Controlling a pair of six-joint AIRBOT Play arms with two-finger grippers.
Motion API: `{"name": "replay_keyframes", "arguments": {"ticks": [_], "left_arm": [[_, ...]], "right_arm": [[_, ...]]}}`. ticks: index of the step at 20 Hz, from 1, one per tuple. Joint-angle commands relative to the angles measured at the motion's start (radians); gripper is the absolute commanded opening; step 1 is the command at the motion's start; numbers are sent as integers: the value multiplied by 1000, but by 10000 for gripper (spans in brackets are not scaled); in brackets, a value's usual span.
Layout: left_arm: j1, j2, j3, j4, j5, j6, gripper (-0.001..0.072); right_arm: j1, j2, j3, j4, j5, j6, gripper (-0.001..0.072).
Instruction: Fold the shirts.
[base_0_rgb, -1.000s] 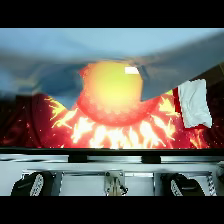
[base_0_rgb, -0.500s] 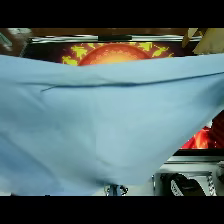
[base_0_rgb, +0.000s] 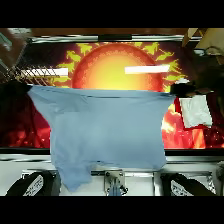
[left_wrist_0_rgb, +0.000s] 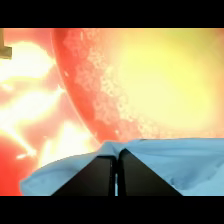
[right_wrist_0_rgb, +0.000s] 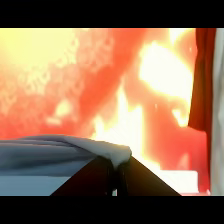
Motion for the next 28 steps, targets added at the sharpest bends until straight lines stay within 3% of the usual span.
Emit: {"name": "replay_keyframes", "arguments": {"ticks": [1,5,9,13,16,18,20,22,28], "left_arm": [[-103,-254,-2,-42,286,47,31],[-168,-460,129,-117,504,50,31],[-174,-583,173,-117,591,40,31],[-181,-662,172,-116,449,5,31],[-165,-642,176,-111,297,91,31],[-145,-596,185,-98,106,109,30],[-134,-562,185,75,-108,72,30],[-132,-559,184,262,-219,-26,30],[-142,-566,169,289,-262,-80,30]], "right_arm": [[0,-191,-39,89,427,60,85],[0,-261,-39,146,693,64,85],[0,-312,-39,147,743,76,85],[0,-348,-39,172,606,138,86],[-3,-319,-39,170,495,138,86],[-10,-267,-39,167,377,123,86],[-11,-236,-39,119,230,119,85],[-11,-246,-41,85,104,123,86],[-6,-333,-42,129,-12,143,86]]}}
